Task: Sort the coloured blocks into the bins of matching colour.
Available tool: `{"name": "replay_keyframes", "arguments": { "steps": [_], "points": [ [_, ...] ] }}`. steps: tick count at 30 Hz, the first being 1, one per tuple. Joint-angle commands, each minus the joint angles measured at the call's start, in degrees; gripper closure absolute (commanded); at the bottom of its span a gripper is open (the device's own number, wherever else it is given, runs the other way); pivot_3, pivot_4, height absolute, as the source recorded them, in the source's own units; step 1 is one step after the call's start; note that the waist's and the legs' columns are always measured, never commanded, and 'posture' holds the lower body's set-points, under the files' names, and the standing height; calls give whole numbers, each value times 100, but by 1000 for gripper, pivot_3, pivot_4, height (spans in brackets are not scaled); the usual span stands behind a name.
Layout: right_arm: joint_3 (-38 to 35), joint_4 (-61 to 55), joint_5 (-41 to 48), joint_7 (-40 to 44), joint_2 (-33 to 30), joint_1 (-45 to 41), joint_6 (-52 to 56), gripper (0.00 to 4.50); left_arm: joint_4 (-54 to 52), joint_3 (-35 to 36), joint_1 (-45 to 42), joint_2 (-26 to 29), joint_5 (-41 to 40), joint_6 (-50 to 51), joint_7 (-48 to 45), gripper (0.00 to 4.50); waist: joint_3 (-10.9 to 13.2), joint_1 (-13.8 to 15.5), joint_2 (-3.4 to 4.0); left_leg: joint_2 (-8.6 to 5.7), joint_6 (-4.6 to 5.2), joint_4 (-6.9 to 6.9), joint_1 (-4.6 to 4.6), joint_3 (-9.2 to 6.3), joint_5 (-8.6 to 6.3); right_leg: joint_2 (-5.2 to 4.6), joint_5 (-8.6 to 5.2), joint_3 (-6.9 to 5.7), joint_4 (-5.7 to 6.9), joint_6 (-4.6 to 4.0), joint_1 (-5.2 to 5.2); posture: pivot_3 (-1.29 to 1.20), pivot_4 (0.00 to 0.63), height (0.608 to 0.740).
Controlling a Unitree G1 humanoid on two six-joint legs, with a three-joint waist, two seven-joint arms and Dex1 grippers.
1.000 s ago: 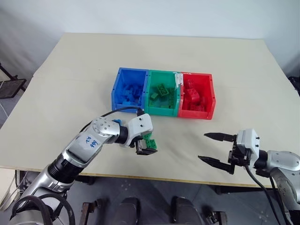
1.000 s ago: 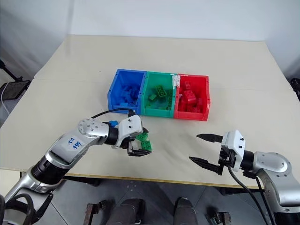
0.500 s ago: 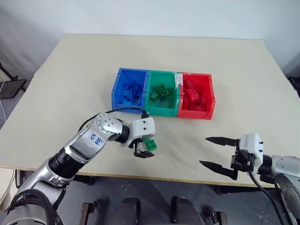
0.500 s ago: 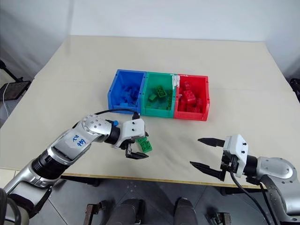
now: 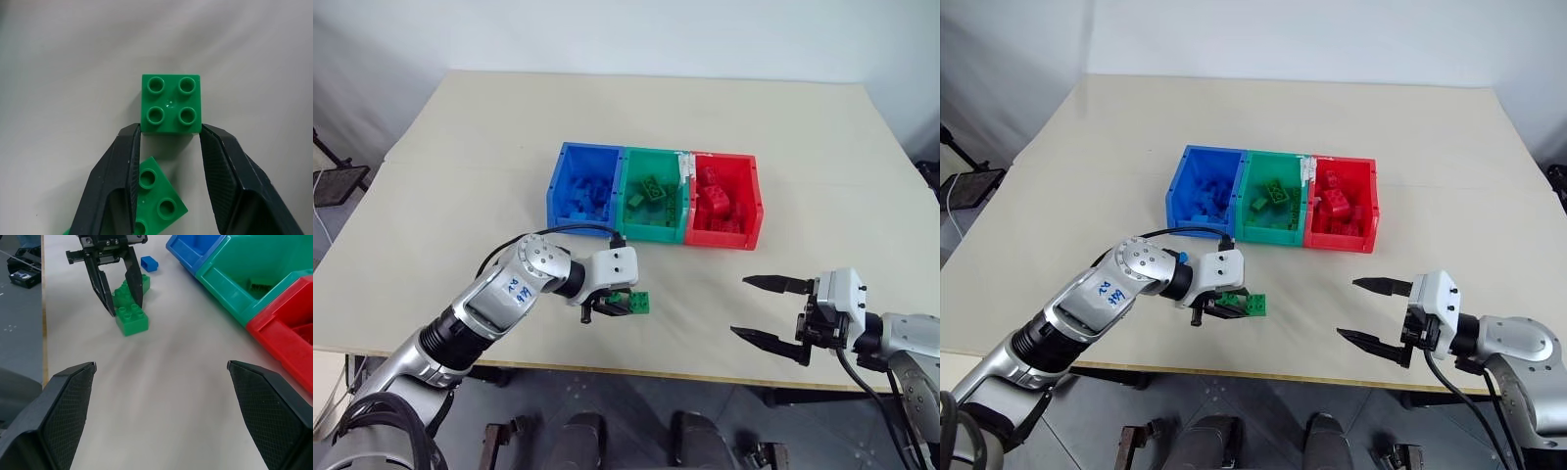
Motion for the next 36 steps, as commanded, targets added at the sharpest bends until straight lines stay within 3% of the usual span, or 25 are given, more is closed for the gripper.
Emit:
{"name": "replay_keyframes", "arguments": {
  "steps": [1,7,15,21,25,29,34,36],
  "points": [
    [-10,42,-47,14,27,-52,-164,0,245,-119,198,-27,128,-35,-36,3041,0,1,0,-1,0,1,0,0,0,0,0,0,0,0,0,0,150,740],
    [-7,41,-68,-23,66,-25,-203,0,257,213,333,-93,58,-427,-3,3041,0,1,-1,-1,0,3,-1,-1,0,-1,0,0,3,0,0,0,150,740],
    [-639,-343,221,-767,501,285,-211,0,845,1791,148,-603,-430,-1512,515,3041,2,6,-3,0,0,7,-7,-4,0,-1,0,-2,7,0,-6,0,150,740],
    [-1140,-185,91,-1553,941,200,-495,0,2687,2502,-1032,-1456,-353,-2298,1370,3041,3,31,-9,-8,2,20,-13,-5,1,-3,6,-4,4,11,-2,0,150,740],
    [-1051,-220,-17,-1726,1058,210,-608,0,3758,2551,-1571,-1938,-357,-2814,1328,3041,3,14,-10,-9,3,10,-11,-2,2,-4,6,-5,3,11,-5,0,150,740],
    [-960,-228,-26,-1708,1035,209,-653,0,4056,2582,-1664,-2088,-398,-2923,1175,1715,3,-27,-10,-7,4,7,-12,7,2,-3,6,-3,5,12,-12,0,150,740],
    [-813,-149,-69,-1585,972,71,-707,0,3510,2641,-1253,-1705,-338,-2872,1034,103,3,-36,-10,-6,4,10,-11,8,3,-3,6,-1,8,12,-12,0,150,740],
    [-711,-82,-75,-1451,918,-32,-726,0,2961,2884,-836,-1391,-559,-2921,865,44,3,-93,-9,-4,4,5,-7,10,3,-2,6,3,11,11,-13,0,150,740]
  ]
}}
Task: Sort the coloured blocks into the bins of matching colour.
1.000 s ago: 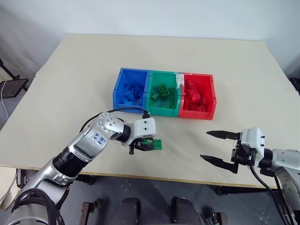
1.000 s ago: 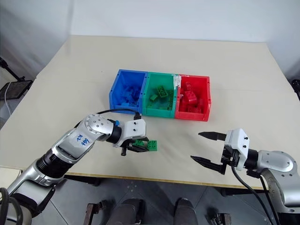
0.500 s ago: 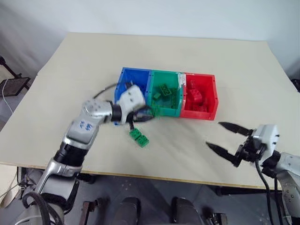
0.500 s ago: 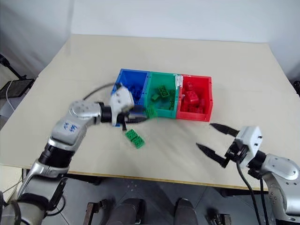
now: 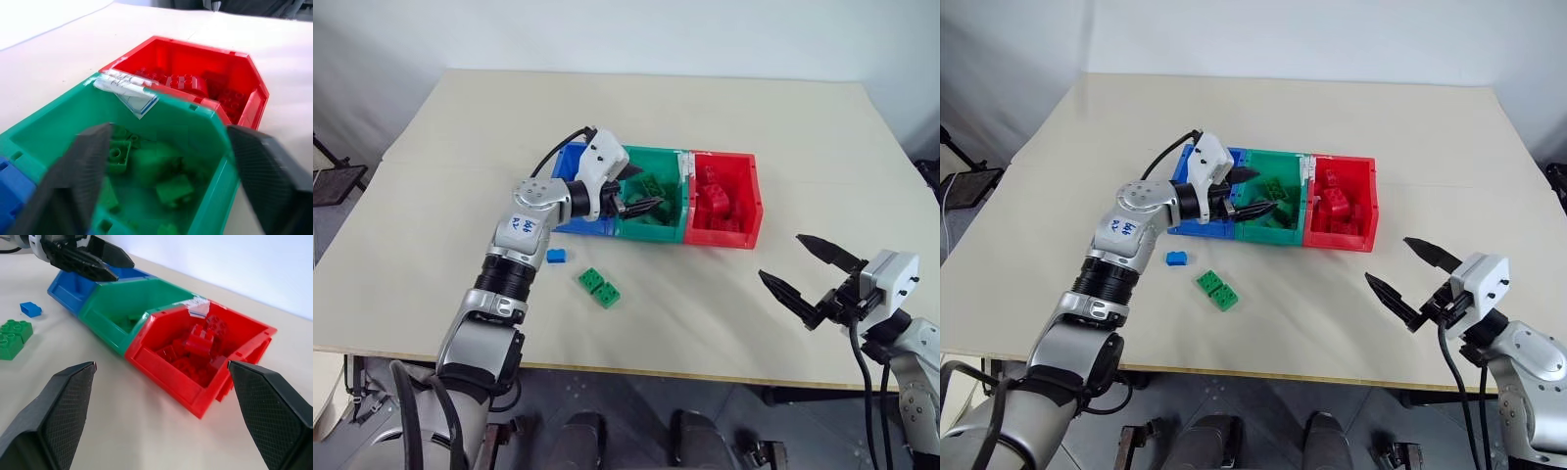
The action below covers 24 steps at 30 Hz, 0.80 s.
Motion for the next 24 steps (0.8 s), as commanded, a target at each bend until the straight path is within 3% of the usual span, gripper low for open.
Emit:
{"name": "replay_keyframes", "arguments": {
  "steps": [1,7,10,14,20,24],
  "points": [
    [99,9,8,231,-147,-139,-132,0,-968,528,579,492,-347,-164,-286,44,0,-55,0,2,0,-2,2,1,0,0,0,0,0,0,-1,0,150,740],
    [811,314,-187,1004,-450,-468,-192,0,-1871,1689,2419,1725,-1079,-769,-1286,44,0,-122,0,6,-1,1,4,-1,0,0,0,-1,0,-1,0,0,150,740],
    [1041,600,-279,1286,-497,-834,-351,0,-2170,2385,3495,2289,-1365,-586,-1500,44,1,-91,0,11,-1,-3,8,-3,0,0,-1,-1,-1,-3,-1,0,150,740],
    [1356,846,-229,1700,-560,-1184,-233,0,-2198,3165,4550,2604,-1524,-673,-1538,44,0,-71,-2,11,5,-3,12,-32,-3,-6,0,7,-1,-3,1,0,150,740],
    [1614,1156,-267,1962,-567,-1546,-204,0,-2636,3036,5052,2647,-1507,-869,-1678,44,0,73,-2,2,6,-1,8,-37,-5,-11,3,-2,-4,-9,4,0,150,740],
    [1590,1315,-287,2111,-675,-1591,-194,0,-3163,2124,4627,2653,-1408,-944,-2066,44,0,70,-2,2,5,-2,6,-39,-6,-11,3,-4,-5,-10,3,0,150,740]
  ]
}}
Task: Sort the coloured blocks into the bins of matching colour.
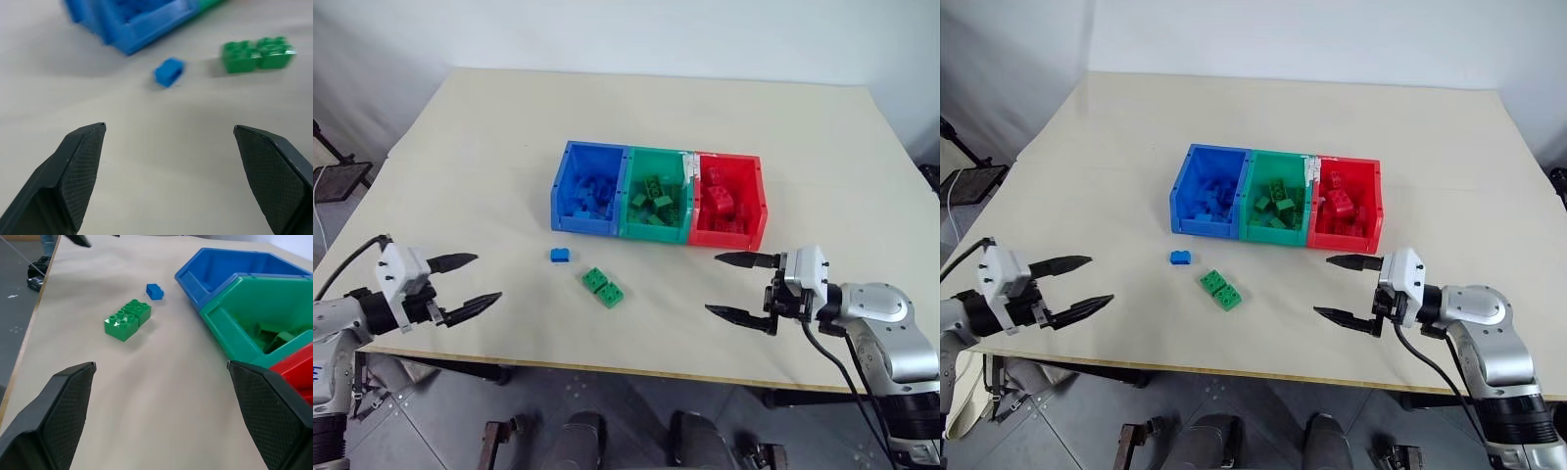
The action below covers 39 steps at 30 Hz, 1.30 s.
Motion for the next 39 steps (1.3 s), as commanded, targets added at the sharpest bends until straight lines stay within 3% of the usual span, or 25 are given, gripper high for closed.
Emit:
{"name": "replay_keyframes", "arguments": {
  "steps": [1,12,17,25,35,39],
  "points": [
    [-76,-55,54,163,-160,51,22,0,-440,-686,-475,63,80,-181,-304,44,0,-6,0,1,0,0,-1,3,0,0,0,-1,-1,0,0,0,150,740],
    [-397,-663,121,18,-366,933,201,0,1131,-3453,-3124,-371,1967,-1327,-1262,44,0,-37,0,3,1,1,0,61,1,9,1,1,1,2,-3,0,150,740],
    [-562,-1076,163,-248,-322,1340,322,0,1887,-3882,-3843,-850,2258,-1473,-1393,44,2,-14,-3,2,3,5,-2,63,0,8,2,3,0,5,-3,0,150,740],
    [-685,-1386,207,-497,-334,1670,430,0,2518,-4305,-4253,-1155,2481,-1704,-1789,44,4,-11,-6,3,4,7,-2,64,1,8,3,3,-1,6,-3,0,150,740],
    [-741,-1431,201,-619,-311,1832,392,0,2435,-4087,-4236,-1445,2288,-1632,-1643,3043,5,-4,-9,1,6,12,-5,59,0,8,3,3,0,7,-2,0,150,740],
    [-823,-1513,182,-839,-176,2024,323,0,2233,-3722,-4137,-1527,1859,-1490,-1526,3048,5,-5,-9,3,6,11,-5,57,0,8,3,2,0,7,-2,0,150,740]
  ]
}}
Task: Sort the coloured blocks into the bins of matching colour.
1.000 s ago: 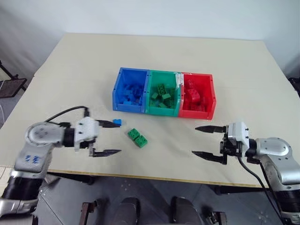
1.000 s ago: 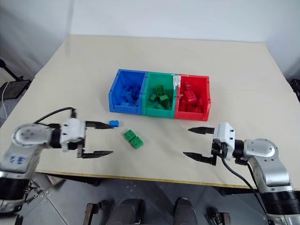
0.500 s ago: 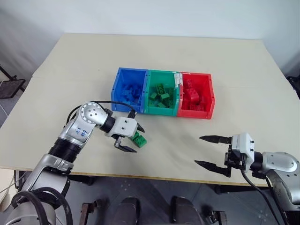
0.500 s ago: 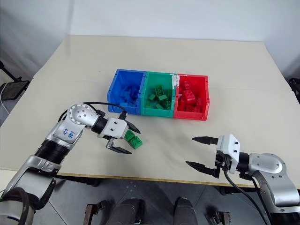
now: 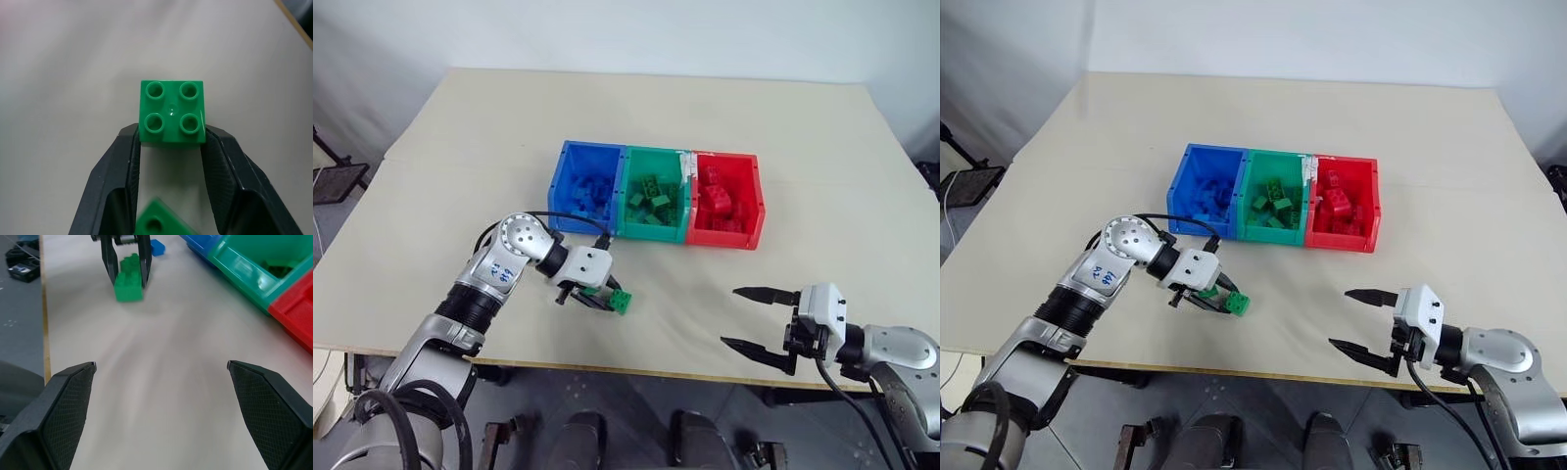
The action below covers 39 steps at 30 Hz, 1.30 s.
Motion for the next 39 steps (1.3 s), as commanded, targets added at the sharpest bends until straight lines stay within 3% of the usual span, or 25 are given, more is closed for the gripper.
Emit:
{"name": "replay_keyframes", "arguments": {
  "steps": [1,4,7,12,16,22,26,32,39],
  "points": [
    [-307,-312,46,-317,203,193,-215,0,-434,559,36,-133,-612,407,264,3048,0,-1,0,0,0,0,0,0,0,0,0,0,0,0,0,0,150,740],
    [-638,-427,152,-959,750,293,-429,0,-501,1140,-119,-424,-1021,1061,961,3048,0,-1,-1,1,0,4,-1,-4,0,0,0,-1,3,0,0,0,150,740],
    [-929,-577,205,-1562,1198,211,-540,0,-178,1471,-496,-721,-934,1422,1838,3048,1,1,-2,-2,-1,11,-2,-8,0,0,0,0,8,1,0,0,150,740],
    [-1058,-731,152,-1957,1314,162,-491,0,936,1644,-1356,-1200,-669,1516,2897,3048,1,12,-4,-5,0,17,-2,-7,0,0,1,1,12,2,1,0,150,740],
    [-999,-853,135,-2077,1223,118,-362,0,1826,1656,-1836,-1461,-604,1412,3068,3048,2,2,-5,-7,0,7,-1,-3,0,-1,1,1,8,2,0,0,150,740],
    [-837,-1105,191,-2114,1002,-70,-8,0,2126,1565,-1899,-1504,-509,1315,2860,1194,2,-26,-5,-3,0,0,-1,5,0,1,1,2,6,2,-6,0,150,740],
    [-709,-1063,285,-1956,861,-254,164,0,1492,1715,-1379,-1155,-654,1220,2632,38,2,-30,-5,-3,0,0,0,6,1,0,1,4,7,2,-7,0,150,740],
    [-111,-644,256,-1006,400,-762,233,0,-527,2552,493,-16,-1370,1690,2263,38,2,-183,-5,7,-1,-4,4,9,1,2,1,3,7,1,-11,0,150,740],
    [591,220,189,112,181,-1697,116,0,-2308,4343,3215,1021,-2310,2304,2270,38,3,-136,-7,19,-3,-2,7,-24,1,2,2,5,4,-1,-9,0,150,740]
  ]
}}
